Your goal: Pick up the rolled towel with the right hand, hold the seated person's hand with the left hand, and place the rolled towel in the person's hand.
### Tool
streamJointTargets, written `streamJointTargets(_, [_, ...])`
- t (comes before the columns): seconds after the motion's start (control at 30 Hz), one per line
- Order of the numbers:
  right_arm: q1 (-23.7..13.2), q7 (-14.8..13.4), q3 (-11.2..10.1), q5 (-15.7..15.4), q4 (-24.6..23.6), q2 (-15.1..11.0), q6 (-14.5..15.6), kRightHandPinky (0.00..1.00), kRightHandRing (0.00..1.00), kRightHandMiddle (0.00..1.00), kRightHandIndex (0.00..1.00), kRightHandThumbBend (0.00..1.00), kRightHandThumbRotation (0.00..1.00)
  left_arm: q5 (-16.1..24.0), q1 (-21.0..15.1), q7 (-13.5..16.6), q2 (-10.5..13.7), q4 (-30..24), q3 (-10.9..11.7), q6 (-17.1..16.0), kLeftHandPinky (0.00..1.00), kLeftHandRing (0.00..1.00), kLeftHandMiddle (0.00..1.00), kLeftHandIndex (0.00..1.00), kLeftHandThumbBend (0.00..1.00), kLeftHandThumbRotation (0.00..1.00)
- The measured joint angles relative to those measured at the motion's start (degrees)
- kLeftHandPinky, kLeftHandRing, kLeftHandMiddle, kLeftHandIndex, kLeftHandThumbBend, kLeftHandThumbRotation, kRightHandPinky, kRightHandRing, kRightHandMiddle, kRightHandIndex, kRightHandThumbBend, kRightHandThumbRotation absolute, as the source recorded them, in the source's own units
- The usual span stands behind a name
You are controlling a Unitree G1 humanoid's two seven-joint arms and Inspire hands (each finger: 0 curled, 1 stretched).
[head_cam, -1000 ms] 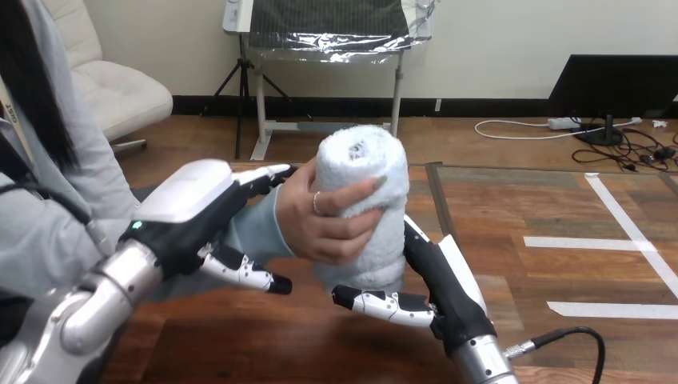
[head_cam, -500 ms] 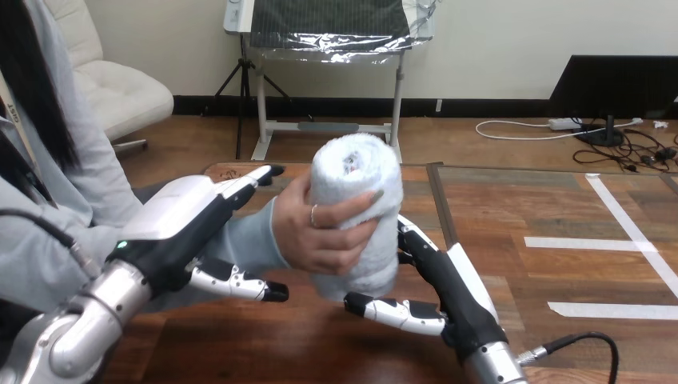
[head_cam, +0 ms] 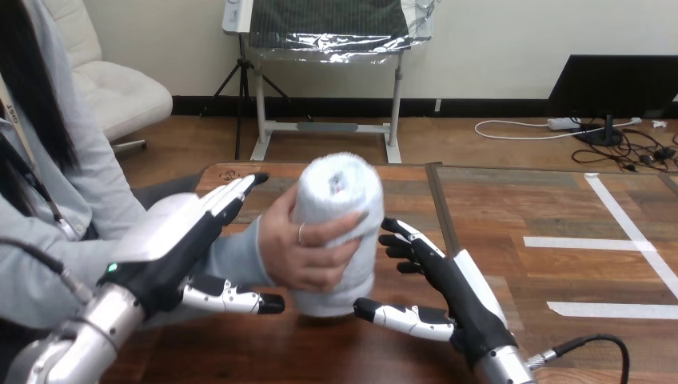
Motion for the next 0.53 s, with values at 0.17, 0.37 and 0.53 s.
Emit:
streamJointTargets(0.17, [0.3, 0.4, 0.0, 0.1, -0.2, -0.5, 0.5, 0.82, 0.86, 0.87, 0.92, 0.92, 0.45, 0.0, 1.7, 1.5, -0.2, 0.0, 0.0, -0.2, 0.94, 1.00, 1.00, 1.00, 1.00, 0.56])
streamJointTargets(0.37, [0.8, 0.8, -0.1, 0.2, -0.6, -0.7, 1.2, 0.84, 0.89, 0.90, 0.94, 0.91, 0.50, 0.0, 3.7, 3.4, -0.6, -0.1, 0.0, -0.3, 0.96, 1.00, 1.00, 1.00, 1.00, 0.61])
streamJointTargets(0.53, [1.3, 0.9, -0.1, 0.2, -1.0, -1.0, 1.2, 0.85, 0.90, 0.92, 0.96, 0.89, 0.56, 0.0, 5.0, 5.5, -1.5, -0.2, 0.5, -1.0, 0.96, 1.00, 1.00, 1.00, 1.00, 0.66])
